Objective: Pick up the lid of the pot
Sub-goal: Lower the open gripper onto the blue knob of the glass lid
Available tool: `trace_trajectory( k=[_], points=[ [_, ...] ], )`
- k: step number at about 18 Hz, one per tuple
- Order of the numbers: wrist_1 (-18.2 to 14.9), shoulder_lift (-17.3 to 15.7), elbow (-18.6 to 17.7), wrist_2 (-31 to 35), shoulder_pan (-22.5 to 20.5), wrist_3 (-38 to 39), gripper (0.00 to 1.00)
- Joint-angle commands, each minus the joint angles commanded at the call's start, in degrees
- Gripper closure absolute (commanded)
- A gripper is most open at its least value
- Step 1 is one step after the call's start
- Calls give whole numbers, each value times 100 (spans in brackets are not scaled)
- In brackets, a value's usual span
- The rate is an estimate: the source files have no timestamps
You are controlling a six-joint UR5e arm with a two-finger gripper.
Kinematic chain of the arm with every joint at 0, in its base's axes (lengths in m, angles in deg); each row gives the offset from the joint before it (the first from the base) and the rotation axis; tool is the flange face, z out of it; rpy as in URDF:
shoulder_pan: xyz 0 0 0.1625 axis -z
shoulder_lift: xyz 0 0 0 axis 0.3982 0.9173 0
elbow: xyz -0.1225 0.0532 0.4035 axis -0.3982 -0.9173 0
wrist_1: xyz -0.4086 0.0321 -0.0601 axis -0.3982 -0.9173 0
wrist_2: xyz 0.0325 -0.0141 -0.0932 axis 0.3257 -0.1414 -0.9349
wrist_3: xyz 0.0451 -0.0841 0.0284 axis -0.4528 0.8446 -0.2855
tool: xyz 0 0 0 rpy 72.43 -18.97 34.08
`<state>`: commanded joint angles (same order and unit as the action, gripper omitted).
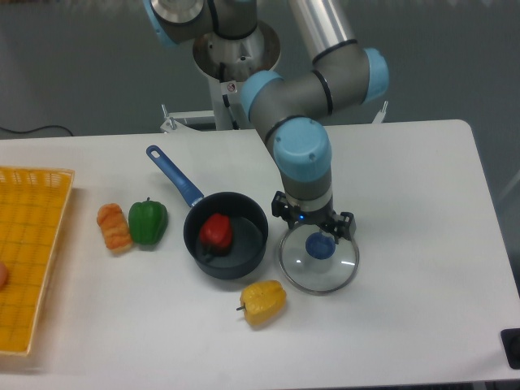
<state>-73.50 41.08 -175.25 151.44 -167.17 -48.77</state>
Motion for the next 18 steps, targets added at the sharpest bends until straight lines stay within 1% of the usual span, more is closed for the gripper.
trace_trajectory(
  k=[2,11,15,18],
  points=[
    [0,44,-9,26,0,-247,0],
    [44,325,35,-61,-79,-353,0],
    [61,404,17,-255,-141,-371,0],
    [176,483,9,-255,-149,-371,0]
  ],
)
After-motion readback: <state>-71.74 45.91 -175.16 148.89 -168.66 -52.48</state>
